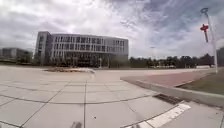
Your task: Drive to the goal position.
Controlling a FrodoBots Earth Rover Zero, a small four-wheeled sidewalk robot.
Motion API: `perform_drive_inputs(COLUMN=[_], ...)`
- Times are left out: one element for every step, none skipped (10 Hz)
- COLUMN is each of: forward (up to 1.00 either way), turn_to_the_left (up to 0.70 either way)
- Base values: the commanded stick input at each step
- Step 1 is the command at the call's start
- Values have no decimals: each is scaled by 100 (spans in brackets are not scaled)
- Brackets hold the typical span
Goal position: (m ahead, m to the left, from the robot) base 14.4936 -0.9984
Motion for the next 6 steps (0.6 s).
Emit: perform_drive_inputs(forward=[6,6,6,6,6,6], turn_to_the_left=[0,0,0,0,0,0])
